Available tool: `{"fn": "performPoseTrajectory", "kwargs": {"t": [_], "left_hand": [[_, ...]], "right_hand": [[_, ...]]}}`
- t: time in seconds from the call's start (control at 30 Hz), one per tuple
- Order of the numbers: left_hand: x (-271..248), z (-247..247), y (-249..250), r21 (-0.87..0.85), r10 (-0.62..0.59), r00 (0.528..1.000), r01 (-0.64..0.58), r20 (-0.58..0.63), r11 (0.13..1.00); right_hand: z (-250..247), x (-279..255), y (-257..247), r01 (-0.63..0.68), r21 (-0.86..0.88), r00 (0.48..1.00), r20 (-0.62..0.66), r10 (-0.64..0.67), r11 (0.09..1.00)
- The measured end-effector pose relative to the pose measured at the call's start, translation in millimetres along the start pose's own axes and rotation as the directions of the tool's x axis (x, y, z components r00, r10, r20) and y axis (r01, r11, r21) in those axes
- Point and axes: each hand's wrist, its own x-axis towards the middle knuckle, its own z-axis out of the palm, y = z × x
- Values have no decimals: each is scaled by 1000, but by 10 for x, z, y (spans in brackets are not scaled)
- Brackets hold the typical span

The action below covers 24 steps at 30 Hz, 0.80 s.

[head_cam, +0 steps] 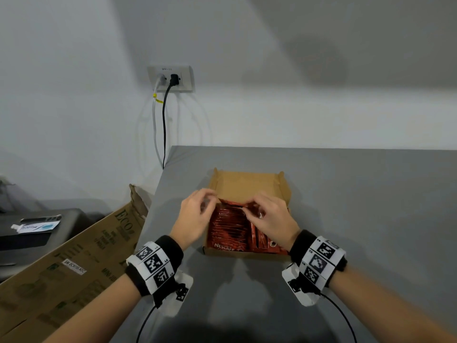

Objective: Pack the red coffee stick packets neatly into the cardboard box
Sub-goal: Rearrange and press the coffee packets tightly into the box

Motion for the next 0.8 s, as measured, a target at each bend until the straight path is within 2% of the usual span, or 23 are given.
{"fn": "performPoseTrajectory", "kwargs": {"t": [0.1, 0.17, 0.2, 0.23, 0.3, 0.37, 0.4, 0.5, 0.63, 0.8], "left_hand": [[18, 74, 141, -270, -186, 975, 213, 121, 939], [54, 86, 188, -354, -227, 964, 263, 141, 898], [72, 81, 201, -388, -240, 962, 272, 128, 881], [91, 74, 204, -443, -249, 962, 274, 117, 854], [117, 61, 197, -563, -260, 961, 266, 93, 782], [104, 62, 216, -608, -251, 965, 244, 76, 756], [94, 77, 227, -619, -244, 966, 240, 80, 747], [64, 90, 222, -644, -201, 972, 232, 123, 729], [44, -77, 127, -623, -102, 971, 219, 217, 751], [27, -81, 43, -533, -127, 972, 215, 198, 819]], "right_hand": [[57, 29, -2, 156, -12, 987, 43, -155, 988], [95, 9, 5, 224, 13, 966, 131, -224, 975], [95, -1, -5, 212, 27, 959, 187, -214, 977], [79, -9, -1, 149, 42, 960, 234, -154, 988], [28, -15, 9, -87, 68, 958, 281, 64, 994], [21, -11, 4, -275, 115, 934, 266, 237, 955], [38, -3, -6, -304, 135, 931, 251, 264, 943], [113, 20, -35, -258, 97, 955, 177, 239, 961], [112, 33, -17, -250, 14, 963, 108, 247, 968], [218, -34, -130, -393, 94, 892, 280, 354, 915]]}}
